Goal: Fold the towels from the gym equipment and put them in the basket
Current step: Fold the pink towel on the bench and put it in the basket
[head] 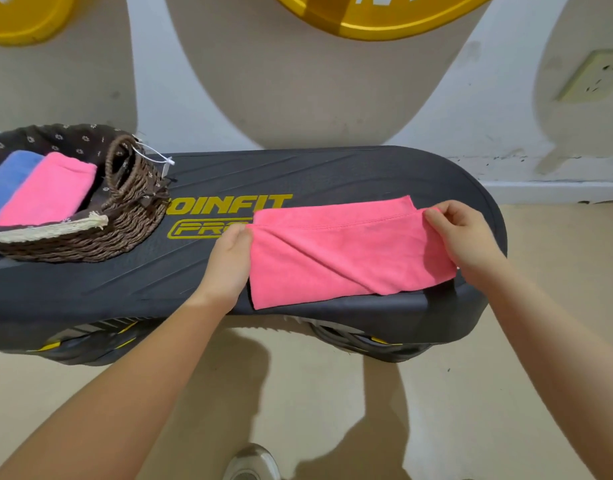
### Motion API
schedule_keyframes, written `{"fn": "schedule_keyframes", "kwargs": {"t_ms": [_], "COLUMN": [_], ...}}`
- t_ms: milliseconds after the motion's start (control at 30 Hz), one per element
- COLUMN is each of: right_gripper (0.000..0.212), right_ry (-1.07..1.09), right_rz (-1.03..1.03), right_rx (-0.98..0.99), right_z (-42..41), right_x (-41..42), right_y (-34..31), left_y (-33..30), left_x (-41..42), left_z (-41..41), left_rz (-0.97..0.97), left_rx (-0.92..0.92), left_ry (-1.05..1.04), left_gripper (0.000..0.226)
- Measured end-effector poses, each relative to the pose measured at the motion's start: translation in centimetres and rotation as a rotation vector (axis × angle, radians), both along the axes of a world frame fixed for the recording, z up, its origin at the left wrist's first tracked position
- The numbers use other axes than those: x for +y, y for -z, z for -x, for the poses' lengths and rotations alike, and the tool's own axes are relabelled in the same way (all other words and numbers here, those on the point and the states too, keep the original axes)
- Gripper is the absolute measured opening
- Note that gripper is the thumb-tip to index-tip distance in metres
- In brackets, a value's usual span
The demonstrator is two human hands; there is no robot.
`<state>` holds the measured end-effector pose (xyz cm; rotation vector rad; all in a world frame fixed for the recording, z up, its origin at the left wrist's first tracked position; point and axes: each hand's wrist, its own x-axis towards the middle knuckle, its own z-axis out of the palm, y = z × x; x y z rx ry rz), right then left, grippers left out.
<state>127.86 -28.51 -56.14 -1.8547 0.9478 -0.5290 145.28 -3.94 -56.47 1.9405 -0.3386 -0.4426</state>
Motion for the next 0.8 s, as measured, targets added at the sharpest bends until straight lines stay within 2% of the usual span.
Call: {"fn": "schedule_keyframes", "kwargs": {"t_ms": [67,467,600,800], "right_gripper": [0.015,0.025,0.028,0.028], "right_ry": [0.027,-0.054,-0.018,0.018], "right_rz": [0.064,0.361,0.414,0.458], "right_rx": [0.081,0.504,0.579,0.665], "right_z": [-1.1,-5.8,-6.5,-7.4], "right_x": [-0.3,-3.9,-3.8,-3.4], "right_y": [0.5,1.3,1.7,2.1], "left_y": [0.4,1.2,1.9,2.3], "left_x": [-0.8,-4.4,-5.2,-5.8], "left_z": [-0.4,-4.5,-5.3,-5.7], "left_rz": [-0.062,-0.394,-0.501,-0.650], "left_rx": [-0.025,-0.211,-0.281,-0.335], "left_ry": [-0.037,-0.068,-0.068,-0.020], "left_gripper": [0.024,0.026,0.031,0.027]}}
